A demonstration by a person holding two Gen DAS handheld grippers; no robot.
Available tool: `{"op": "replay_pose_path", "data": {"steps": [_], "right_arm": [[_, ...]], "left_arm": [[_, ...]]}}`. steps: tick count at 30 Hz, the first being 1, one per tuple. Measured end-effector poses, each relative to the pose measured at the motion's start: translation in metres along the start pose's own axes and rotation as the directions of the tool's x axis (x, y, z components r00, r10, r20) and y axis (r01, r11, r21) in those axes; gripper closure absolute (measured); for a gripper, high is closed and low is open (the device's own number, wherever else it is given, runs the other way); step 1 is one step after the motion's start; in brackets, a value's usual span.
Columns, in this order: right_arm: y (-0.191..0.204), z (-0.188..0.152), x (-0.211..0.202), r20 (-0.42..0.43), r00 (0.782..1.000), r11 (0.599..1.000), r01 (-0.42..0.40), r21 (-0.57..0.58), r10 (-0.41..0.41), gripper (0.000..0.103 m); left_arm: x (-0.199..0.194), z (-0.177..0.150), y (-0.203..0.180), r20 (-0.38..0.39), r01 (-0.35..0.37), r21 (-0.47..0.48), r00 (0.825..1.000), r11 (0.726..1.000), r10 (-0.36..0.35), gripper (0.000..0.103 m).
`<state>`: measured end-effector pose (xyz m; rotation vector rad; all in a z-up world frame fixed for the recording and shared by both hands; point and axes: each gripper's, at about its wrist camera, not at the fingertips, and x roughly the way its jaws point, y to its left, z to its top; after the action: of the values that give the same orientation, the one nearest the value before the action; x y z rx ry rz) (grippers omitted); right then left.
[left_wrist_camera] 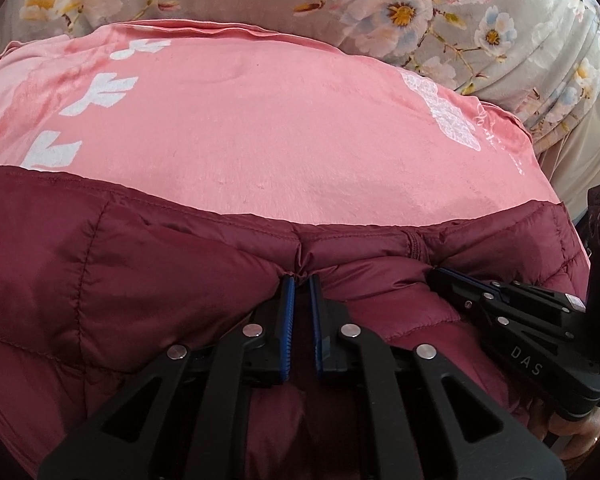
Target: Fold large clothes
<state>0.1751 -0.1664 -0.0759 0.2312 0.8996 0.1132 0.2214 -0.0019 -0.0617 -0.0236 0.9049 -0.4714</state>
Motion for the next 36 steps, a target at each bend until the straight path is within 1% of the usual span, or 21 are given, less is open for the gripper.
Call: {"op": "replay_pose_path", "data": {"steps": [2, 4, 5, 6, 10, 13, 16, 18, 20, 21, 23, 25, 26, 27, 28, 30, 32, 33, 34, 35, 36], "right_arm": [[-0.001, 0.001, -0.002, -0.004, 1.0, 1.0, -0.001, 0.011, 0.001, 0.103], [0.003, 0.001, -0.015, -0.004, 0.999, 0.999, 0.033, 0.042, -0.033, 0.103], [0.007, 0.001, -0.023, 0.003, 1.0, 0.998, 0.028, 0.051, -0.028, 0.101], [0.014, -0.001, -0.036, 0.021, 1.0, 0.998, 0.005, 0.055, -0.006, 0.099], [0.041, -0.009, -0.059, 0.036, 0.999, 1.0, -0.002, -0.007, 0.003, 0.099], [0.052, -0.014, -0.057, 0.021, 0.999, 1.0, -0.024, -0.011, 0.024, 0.099], [0.052, -0.017, -0.049, -0.002, 0.999, 0.999, -0.036, 0.015, 0.036, 0.099], [0.052, -0.017, -0.041, -0.012, 1.0, 1.0, -0.025, 0.013, 0.025, 0.1], [0.053, -0.018, -0.035, -0.021, 1.0, 1.0, 0.001, -0.005, -0.001, 0.101], [0.053, -0.018, -0.034, -0.026, 1.0, 1.0, 0.004, -0.008, -0.004, 0.102], [0.051, -0.013, -0.036, -0.038, 0.999, 1.0, 0.003, -0.027, -0.004, 0.103], [0.044, -0.006, -0.043, -0.01, 0.999, 0.999, 0.032, -0.025, -0.033, 0.103], [0.035, -0.001, -0.047, 0.005, 0.999, 0.999, 0.053, -0.011, -0.053, 0.103], [0.026, 0.003, -0.051, 0.016, 0.998, 0.998, 0.068, 0.006, -0.069, 0.103], [0.008, 0.008, -0.057, 0.033, 0.994, 0.994, 0.099, 0.043, -0.101, 0.103], [-0.025, 0.013, -0.068, 0.047, 0.986, 0.982, 0.152, 0.116, -0.158, 0.103], [-0.064, 0.013, -0.076, 0.044, 0.969, 0.954, 0.229, 0.193, -0.242, 0.103], [-0.075, 0.013, -0.077, 0.039, 0.964, 0.945, 0.25, 0.209, -0.263, 0.103], [-0.09, 0.011, -0.075, 0.02, 0.96, 0.935, 0.268, 0.233, -0.28, 0.103], [-0.097, 0.01, -0.072, 0.009, 0.962, 0.933, 0.264, 0.245, -0.274, 0.103], [-0.103, 0.008, -0.068, 0.0, 0.966, 0.934, 0.248, 0.259, -0.257, 0.103]], "left_arm": [[0.0, 0.0, 0.0, 0.002, -0.003, 0.002, 1.0, 1.0, 0.003, 0.095], [0.0, 0.0, -0.001, 0.004, -0.011, 0.007, 1.0, 1.0, 0.011, 0.095], [0.0, 0.0, -0.002, 0.004, -0.017, 0.012, 1.0, 1.0, 0.017, 0.095], [-0.001, 0.0, -0.003, 0.004, -0.026, 0.018, 1.0, 1.0, 0.026, 0.095], [-0.002, -0.002, -0.008, 0.008, -0.063, 0.042, 0.998, 0.997, 0.063, 0.096], [-0.003, -0.003, -0.009, 0.011, -0.076, 0.045, 0.997, 0.996, 0.075, 0.096], [-0.006, -0.003, -0.008, 0.007, -0.081, 0.035, 0.997, 0.996, 0.08, 0.096], [-0.017, 0.0, -0.004, 0.007, -0.078, 0.012, 0.997, 0.997, 0.078, 0.096], [-0.032, 0.002, 0.008, 0.018, -0.05, -0.04, 0.999, 0.998, 0.051, 0.096], [-0.043, 0.004, 0.02, 0.035, -0.035, -0.074, 0.999, 0.997, 0.038, 0.096], [-0.057, 0.006, 0.039, 0.062, -0.061, -0.104, 0.996, 0.993, 0.067, 0.095], [-0.064, 0.008, 0.062, 0.067, -0.11, -0.124, 0.991, 0.986, 0.119, 0.096], [-0.062, 0.008, 0.076, 0.054, -0.121, -0.141, 0.99, 0.983, 0.13, 0.096], [-0.059, 0.007, 0.088, 0.035, -0.105, -0.165, 0.993, 0.981, 0.112, 0.097], [-0.057, 0.006, 0.094, 0.025, -0.096, -0.186, 0.994, 0.978, 0.103, 0.101], [-0.057, 0.005, 0.102, 0.025, -0.083, -0.203, 0.996, 0.976, 0.09, 0.102], [-0.066, 0.004, 0.102, 0.057, -0.107, -0.198, 0.991, 0.974, 0.121, 0.102], [-0.07, 0.004, 0.101, 0.074, -0.119, -0.192, 0.988, 0.974, 0.136, 0.102], [-0.073, 0.003, 0.101, 0.085, -0.116, -0.194, 0.987, 0.974, 0.135, 0.101], [-0.072, 0.003, 0.103, 0.089, -0.115, -0.201, 0.987, 0.973, 0.135, 0.101], [-0.066, 0.003, 0.106, 0.073, -0.126, -0.2, 0.987, 0.972, 0.142, 0.101]]}}
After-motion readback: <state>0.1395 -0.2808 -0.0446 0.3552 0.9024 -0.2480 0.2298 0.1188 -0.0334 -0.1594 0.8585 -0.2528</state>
